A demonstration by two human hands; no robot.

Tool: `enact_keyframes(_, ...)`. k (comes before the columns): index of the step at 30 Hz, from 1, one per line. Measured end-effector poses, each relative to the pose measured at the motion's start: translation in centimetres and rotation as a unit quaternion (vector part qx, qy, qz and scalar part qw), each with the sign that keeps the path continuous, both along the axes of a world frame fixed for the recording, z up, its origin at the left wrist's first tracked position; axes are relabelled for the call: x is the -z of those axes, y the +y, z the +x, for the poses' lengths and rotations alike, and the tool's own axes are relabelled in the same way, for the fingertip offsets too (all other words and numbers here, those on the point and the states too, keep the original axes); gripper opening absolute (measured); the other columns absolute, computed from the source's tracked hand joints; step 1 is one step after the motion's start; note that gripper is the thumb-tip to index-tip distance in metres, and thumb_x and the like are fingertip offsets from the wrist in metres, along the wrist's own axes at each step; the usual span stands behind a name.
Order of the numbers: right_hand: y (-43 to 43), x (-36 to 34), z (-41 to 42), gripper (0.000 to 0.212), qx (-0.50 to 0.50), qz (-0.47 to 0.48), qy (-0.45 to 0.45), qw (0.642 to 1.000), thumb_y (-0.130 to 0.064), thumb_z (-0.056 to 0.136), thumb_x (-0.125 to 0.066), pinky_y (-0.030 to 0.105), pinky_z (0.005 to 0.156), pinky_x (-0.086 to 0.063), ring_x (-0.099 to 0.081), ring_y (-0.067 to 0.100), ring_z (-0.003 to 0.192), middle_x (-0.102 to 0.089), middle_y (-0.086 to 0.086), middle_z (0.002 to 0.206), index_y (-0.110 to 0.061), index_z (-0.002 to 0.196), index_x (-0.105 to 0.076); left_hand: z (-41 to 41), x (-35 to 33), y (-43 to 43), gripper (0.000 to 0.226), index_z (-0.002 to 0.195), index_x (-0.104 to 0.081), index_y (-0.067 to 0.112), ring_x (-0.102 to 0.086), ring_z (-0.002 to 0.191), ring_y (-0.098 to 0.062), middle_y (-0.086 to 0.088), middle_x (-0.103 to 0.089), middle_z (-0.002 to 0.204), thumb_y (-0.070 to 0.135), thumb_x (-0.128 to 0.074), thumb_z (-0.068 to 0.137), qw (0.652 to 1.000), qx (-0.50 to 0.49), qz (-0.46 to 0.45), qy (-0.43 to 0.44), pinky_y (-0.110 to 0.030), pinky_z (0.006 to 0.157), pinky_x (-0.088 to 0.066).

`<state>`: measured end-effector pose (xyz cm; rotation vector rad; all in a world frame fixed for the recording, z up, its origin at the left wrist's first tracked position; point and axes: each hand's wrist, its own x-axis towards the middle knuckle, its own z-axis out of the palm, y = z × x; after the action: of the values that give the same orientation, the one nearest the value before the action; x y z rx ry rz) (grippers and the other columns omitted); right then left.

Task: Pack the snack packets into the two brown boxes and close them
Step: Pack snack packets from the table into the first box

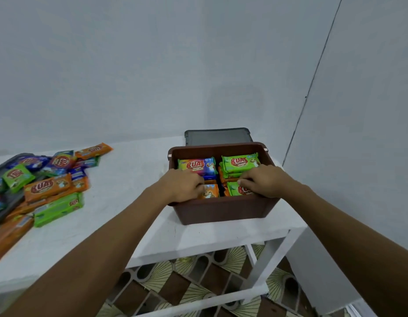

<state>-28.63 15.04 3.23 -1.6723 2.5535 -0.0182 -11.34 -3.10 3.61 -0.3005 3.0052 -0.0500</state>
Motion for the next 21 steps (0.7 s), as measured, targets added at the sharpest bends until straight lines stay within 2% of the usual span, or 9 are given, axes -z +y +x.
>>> enact_keyframes(2,-0.1,0.2,0.2,0.041,0.008,-0.014,-0.007,1.0,-0.054,0.099,-0.035,0.031,0.073,-0.048,-0.062,0.017,0.094,-0.07,-0.006,0.104,-0.032,0.11,-0.068,0.3,0.0,0.3,0.039,0.124,-0.059,0.025,-0.059,0.105,-0.019,-0.001,-0.063,0.122,0.044,-0.032,0.102,1.0,-0.007,0.0,0.012,-0.031,0.08,-0.044)
enact_keyframes(7,-0.1,0.3,1.7,0.047,0.005,-0.025,-0.032,0.999,-0.058,0.097,-0.035,0.029,0.069,-0.048,-0.061,0.013,0.085,-0.07,-0.004,0.094,-0.028,0.103,-0.069,1.8,-0.1,0.2,0.038,0.128,-0.054,0.026,-0.058,0.105,-0.016,0.0,-0.061,0.126,0.044,-0.034,0.102,1.0,-0.005,0.007,0.021,-0.029,0.08,-0.046)
enact_keyframes(13,0.1,1.0,3.9,0.044,-0.017,-0.037,-0.034,0.999,-0.058,0.096,-0.038,0.026,0.075,-0.05,-0.061,0.009,0.091,-0.069,-0.008,0.103,-0.029,0.112,-0.067,4.4,0.7,-0.3,0.038,0.127,-0.053,0.029,-0.059,0.105,-0.015,0.003,-0.062,0.126,0.048,-0.036,0.099,1.0,-0.004,-0.002,0.029,-0.026,0.08,-0.043)
enact_keyframes(18,-0.5,0.8,3.5,0.048,-0.051,0.007,-0.082,0.995,-0.062,0.094,-0.037,0.034,0.085,-0.052,-0.058,0.011,0.102,-0.065,-0.008,0.115,-0.031,0.122,-0.061,3.8,0.8,-0.6,0.045,0.126,-0.056,0.029,-0.059,0.105,-0.014,0.004,-0.064,0.123,0.054,-0.031,0.099,1.0,0.0,-0.021,0.0,-0.029,0.088,-0.049)
enact_keyframes(21,-0.6,0.8,3.5,0.053,-0.046,0.016,-0.064,0.997,-0.068,0.092,-0.033,0.035,0.083,-0.052,-0.059,0.012,0.098,-0.066,-0.007,0.109,-0.032,0.116,-0.063,3.6,1.1,-0.7,0.053,0.124,-0.059,0.027,-0.06,0.102,-0.012,0.004,-0.066,0.119,0.057,-0.023,0.099,0.999,0.019,-0.035,-0.012,-0.031,0.089,-0.05)
